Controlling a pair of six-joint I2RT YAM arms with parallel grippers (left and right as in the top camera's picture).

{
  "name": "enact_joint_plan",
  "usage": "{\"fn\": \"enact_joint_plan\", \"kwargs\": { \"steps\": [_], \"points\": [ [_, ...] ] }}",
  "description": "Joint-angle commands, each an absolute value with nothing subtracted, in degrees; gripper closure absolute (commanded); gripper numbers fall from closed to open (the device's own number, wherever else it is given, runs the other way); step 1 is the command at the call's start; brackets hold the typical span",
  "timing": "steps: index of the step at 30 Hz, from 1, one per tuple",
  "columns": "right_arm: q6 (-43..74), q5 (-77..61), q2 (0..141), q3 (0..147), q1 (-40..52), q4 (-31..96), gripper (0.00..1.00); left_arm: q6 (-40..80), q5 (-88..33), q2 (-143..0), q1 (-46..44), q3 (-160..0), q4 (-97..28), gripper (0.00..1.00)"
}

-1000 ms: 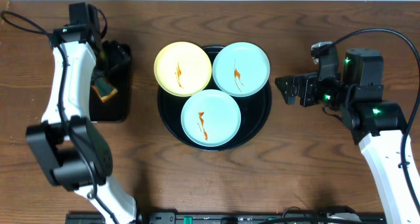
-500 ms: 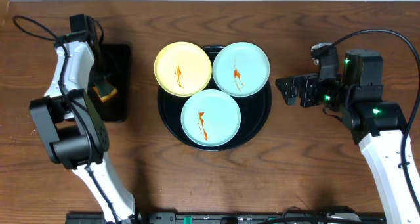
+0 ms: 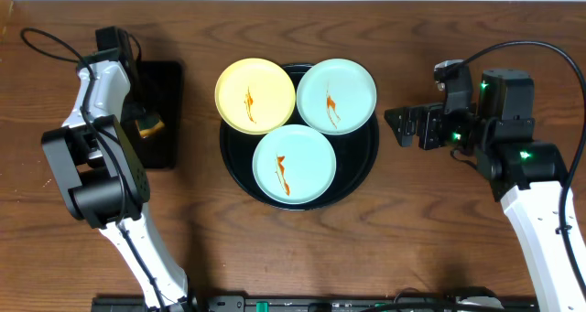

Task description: Clean dirty plates on tray and stack at the side

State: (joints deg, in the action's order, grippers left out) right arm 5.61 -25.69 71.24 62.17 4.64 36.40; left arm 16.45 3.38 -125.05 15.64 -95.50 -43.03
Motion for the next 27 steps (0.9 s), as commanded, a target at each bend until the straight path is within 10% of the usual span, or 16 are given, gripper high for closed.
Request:
{"fn": "enact_joint_plan", "kwargs": {
  "steps": [1, 14, 20, 27],
  "points": [
    [5.34, -25.5, 71.26, 63.05, 5.02, 36.49, 0.01, 16.1, 3.49, -125.29, 15.42, -94.61, -41.82, 0.59],
    [5.54, -25.5, 71.26, 63.05, 5.02, 36.49, 0.01, 16.1, 3.53, -125.36, 15.46, -89.84, -40.75, 0.6],
    [5.74, -25.5, 71.26, 63.05, 5.02, 36.49, 0.01, 16.12, 3.51, -125.21, 15.46, -89.32, -40.62, 0.92],
    [10.63, -25.5, 72.27, 63.05, 5.37, 34.26, 0.09, 16.08, 3.49, -120.33, 15.4, -91.74, -45.69, 0.93]
  ]
}}
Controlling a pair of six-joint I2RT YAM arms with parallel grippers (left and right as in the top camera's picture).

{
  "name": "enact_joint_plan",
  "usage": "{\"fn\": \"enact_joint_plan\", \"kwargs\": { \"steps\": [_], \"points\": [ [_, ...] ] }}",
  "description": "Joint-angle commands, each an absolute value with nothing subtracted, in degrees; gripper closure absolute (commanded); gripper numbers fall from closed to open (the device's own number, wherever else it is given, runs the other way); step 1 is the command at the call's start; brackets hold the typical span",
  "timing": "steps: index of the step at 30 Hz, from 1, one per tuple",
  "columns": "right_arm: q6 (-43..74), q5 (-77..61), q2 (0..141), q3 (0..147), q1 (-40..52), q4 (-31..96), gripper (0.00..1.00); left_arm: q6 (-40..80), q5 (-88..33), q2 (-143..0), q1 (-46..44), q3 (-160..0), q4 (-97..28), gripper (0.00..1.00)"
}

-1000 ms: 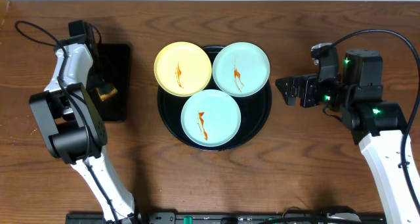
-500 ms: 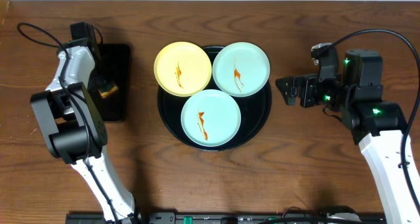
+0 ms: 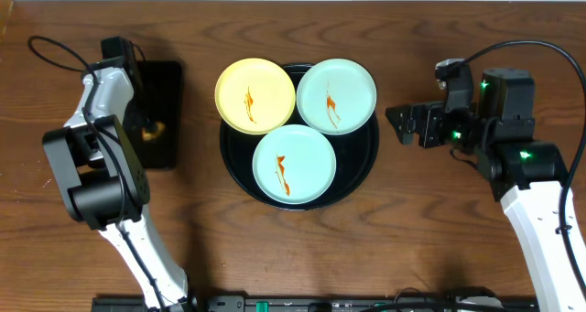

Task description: Clean dirty plates on tray and stack at the side

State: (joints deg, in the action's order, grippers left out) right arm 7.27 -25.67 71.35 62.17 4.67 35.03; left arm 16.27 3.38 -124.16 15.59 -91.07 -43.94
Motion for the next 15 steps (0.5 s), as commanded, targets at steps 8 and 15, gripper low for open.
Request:
{"fn": "enact_joint_plan", "kwargs": {
  "steps": [8, 15],
  "points": [
    [13.3, -25.52, 80.6, 63.05, 11.92, 27.94, 0.21, 13.8, 3.49, -107.18, 15.4, -92.01, -49.91, 0.93],
    [15.9, -25.5, 89.6, 63.05, 18.92, 22.37, 0.27, 8.97, 3.44, -100.42, 14.24, -92.01, -51.86, 0.93]
  ]
}}
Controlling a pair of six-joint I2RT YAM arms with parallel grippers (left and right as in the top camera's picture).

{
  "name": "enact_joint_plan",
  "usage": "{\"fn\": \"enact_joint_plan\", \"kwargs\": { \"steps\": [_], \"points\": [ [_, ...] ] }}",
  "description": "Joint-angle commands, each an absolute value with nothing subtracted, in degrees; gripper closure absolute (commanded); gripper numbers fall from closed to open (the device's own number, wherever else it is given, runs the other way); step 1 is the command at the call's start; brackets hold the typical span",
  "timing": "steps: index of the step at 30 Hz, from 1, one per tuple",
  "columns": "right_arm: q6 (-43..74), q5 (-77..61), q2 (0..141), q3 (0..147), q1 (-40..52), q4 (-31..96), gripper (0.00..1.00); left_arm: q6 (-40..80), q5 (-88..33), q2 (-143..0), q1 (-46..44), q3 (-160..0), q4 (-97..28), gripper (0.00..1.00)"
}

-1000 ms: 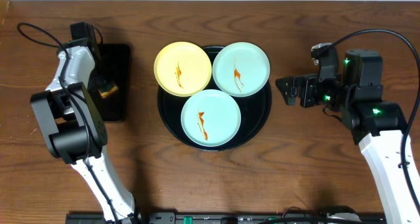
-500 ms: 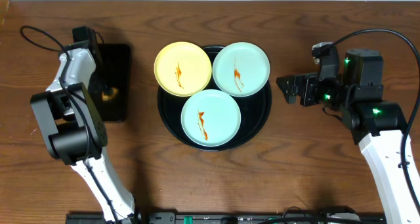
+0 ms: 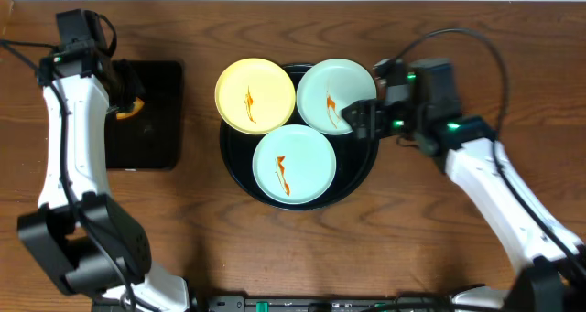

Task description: Clean dirty plates on tray and stack at the side

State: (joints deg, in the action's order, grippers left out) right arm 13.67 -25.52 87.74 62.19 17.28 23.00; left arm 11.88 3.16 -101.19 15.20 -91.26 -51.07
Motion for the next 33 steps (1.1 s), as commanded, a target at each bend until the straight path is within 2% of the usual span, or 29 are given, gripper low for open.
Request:
{"fn": "enact_joint_plan", "kwargs": {
  "steps": [1, 7, 11, 18, 23, 27, 33],
  "points": [
    [16.53, -25.54, 90.61, 63.05, 19.46, 22.17, 0.28, 9.02, 3.36, -100.01, 13.72, -92.01, -52.38, 0.93],
    [17.37, -25.52, 95.42, 63.05, 22.06, 23.09, 0.29, 9.06, -7.99, -98.74, 9.39, -92.01, -58.04, 0.93],
    [18.11, -25.34, 98.61, 63.05, 23.88, 23.62, 0.36, 9.72, -8.38, -98.74, 4.93, -91.94, -61.84, 0.93],
    [22.13, -22.17, 103.35, 63.05, 25.56, 26.44, 0.58, 14.92, -8.4, -98.74, -2.17, -91.94, -66.0, 0.93],
    [23.42, -20.8, 105.01, 63.05, 25.61, 28.36, 0.66, 18.81, -8.4, -98.74, -7.16, -91.07, -66.78, 0.93],
    [23.59, -20.78, 105.41, 62.98, 25.61, 28.34, 0.78, 19.05, -8.36, -98.91, -11.07, -89.25, -65.47, 0.93],
    [24.25, -20.8, 106.04, 62.98, 25.61, 28.05, 0.78, 25.02, -8.38, -99.02, -14.46, -84.66, -62.39, 0.93]
  ]
}}
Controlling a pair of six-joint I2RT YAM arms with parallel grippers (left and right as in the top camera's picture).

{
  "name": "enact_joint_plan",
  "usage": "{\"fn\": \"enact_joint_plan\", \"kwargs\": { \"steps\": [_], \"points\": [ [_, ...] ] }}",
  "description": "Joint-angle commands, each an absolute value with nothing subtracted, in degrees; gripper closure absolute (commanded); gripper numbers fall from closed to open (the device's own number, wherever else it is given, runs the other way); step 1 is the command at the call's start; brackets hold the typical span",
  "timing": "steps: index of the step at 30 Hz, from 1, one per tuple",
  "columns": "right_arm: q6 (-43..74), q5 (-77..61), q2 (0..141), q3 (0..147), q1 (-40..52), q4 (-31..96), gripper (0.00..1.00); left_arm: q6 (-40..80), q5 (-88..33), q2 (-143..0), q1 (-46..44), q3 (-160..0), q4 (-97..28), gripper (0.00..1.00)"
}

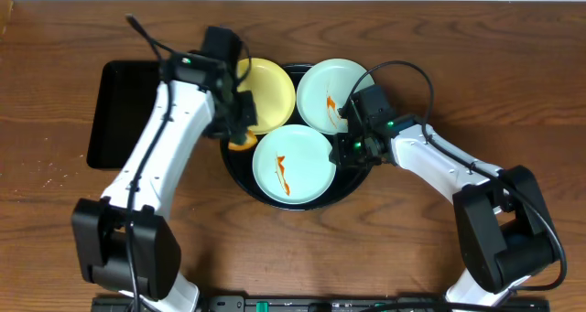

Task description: Clean dirty plates on tray and stack at the side

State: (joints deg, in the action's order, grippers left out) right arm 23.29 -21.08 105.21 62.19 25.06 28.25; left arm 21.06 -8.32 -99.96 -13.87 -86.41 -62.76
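Three dirty plates sit on the round black tray (364,182). The yellow plate (275,85) at the back left is partly covered by my left arm. The pale blue plate (322,91) at the back right and the pale blue plate (291,166) in front both carry orange smears. My left gripper (242,136) hangs over the yellow plate's near edge, shut on an orange-yellow sponge (244,145). My right gripper (346,145) is at the right rim of the front plate, low over the tray. The gap between its fingers is hidden.
A black rectangular tray (117,111) lies on the wooden table at the left. Cables trail from both arms. My right arm crosses the table from the lower right, and my left arm reaches in from the lower left.
My left gripper has moved with the sponge from the rectangular tray at the left to the yellow plate's near edge. My right gripper has dropped from the back right plate to the front plate's right rim.
My left gripper was at the rectangular tray with the sponge between its fingers, while my right gripper waited open to the right of the plates. Then the right gripper was beside the back right plate. Now both grippers are at the plates on the round tray.
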Motion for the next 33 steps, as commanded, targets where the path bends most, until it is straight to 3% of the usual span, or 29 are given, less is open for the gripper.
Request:
{"fn": "enact_joint_plan", "kwargs": {
  "steps": [1, 10, 19, 29, 33],
  "points": [
    [24.64, -20.75, 106.1, 62.98, 25.61, 28.03, 0.78, 25.36, -8.4, -99.02, -15.03, -83.7, -61.91, 0.93],
    [26.17, -20.73, 106.19, 62.98, 26.55, 27.27, 0.96, 30.0, -8.36, -99.13, -21.04, -74.83, -51.64, 0.93],
    [27.86, -18.46, 106.19, 62.98, 28.51, 25.04, 0.99, 38.22, -0.54, -101.93, -25.76, -69.01, -45.65, 0.93],
    [29.98, -16.29, 106.19, 62.98, 28.58, 24.91, 0.99, 52.12, 0.64, -107.31, -30.44, -68.45, -48.16, 0.93],
    [29.98, -16.29, 106.19, 62.98, 28.64, 24.84, 0.99, 57.28, 6.35, -108.07, -32.36, -68.45, -51.42, 0.92]
  ]
}}
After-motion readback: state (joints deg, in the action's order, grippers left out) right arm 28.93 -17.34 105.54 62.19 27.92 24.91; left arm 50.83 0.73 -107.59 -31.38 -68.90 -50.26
